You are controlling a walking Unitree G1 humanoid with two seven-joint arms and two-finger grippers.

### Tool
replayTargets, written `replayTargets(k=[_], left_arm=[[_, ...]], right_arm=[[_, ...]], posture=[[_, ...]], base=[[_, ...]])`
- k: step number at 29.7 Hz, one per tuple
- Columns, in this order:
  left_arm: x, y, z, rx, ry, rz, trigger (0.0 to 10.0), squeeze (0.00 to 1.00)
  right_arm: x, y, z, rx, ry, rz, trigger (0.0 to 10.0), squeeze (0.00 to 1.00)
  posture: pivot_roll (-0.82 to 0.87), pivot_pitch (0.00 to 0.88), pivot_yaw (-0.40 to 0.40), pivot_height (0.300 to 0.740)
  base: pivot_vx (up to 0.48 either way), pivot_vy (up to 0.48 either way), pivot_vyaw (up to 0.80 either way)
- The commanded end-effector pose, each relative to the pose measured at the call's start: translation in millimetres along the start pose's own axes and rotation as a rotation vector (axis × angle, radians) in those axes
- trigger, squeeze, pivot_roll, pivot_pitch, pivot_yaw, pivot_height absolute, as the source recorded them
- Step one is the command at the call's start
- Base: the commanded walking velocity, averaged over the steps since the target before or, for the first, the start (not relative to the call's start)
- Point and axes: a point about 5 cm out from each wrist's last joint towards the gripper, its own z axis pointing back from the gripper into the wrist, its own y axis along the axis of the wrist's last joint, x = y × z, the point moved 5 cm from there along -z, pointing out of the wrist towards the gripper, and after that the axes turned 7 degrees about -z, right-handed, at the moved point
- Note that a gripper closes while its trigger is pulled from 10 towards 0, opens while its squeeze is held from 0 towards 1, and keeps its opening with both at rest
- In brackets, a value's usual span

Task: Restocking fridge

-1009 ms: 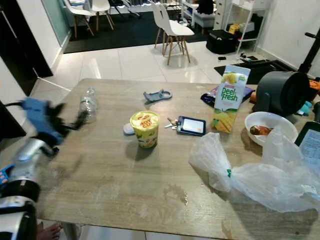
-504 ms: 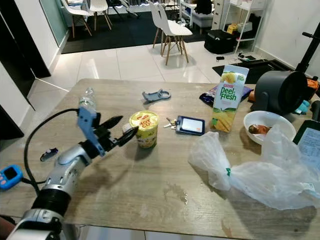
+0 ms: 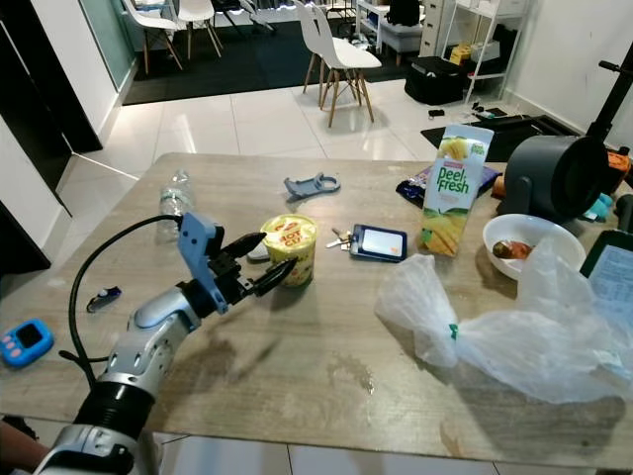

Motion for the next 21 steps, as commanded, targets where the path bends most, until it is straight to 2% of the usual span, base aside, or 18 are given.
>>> replayTargets(k=[1, 12, 17, 21], left_arm=[[6.5, -2, -1.2, -0.002, -0.009, 0.016, 10.0, 0.00], [19.0, 0, -8.6, 0.001, -0.036, 0.029, 10.0, 0.00], [20.1, 0, -9.0, 0.000, -0.037, 0.030, 10.0, 0.00], [27.8, -4, -10.8, -0.006, -0.056, 0.045, 10.0, 0.00]], right_arm=[[-0.1, -4, 0.1, -0.010, 0.002, -0.008, 10.0, 0.00], [-0.8, -5, 0.1, -0.012, 0.004, -0.010, 10.0, 0.00], [-0.8, -5, 0.1, -0.012, 0.003, -0.010, 10.0, 0.00], [-0.8, -5, 0.1, -0.008, 0.004, -0.010, 10.0, 0.00]], posture=[[0.08, 0.000, 0.032, 0.740], [0.08, 0.000, 0.033, 0.740], [0.08, 0.000, 0.033, 0.740], [0.08, 0.000, 0.033, 0.740]], base=[[-0.424, 0.000, 0.00], [-0.423, 0.000, 0.00], [-0.424, 0.000, 0.00], [-0.392, 0.000, 0.00]])
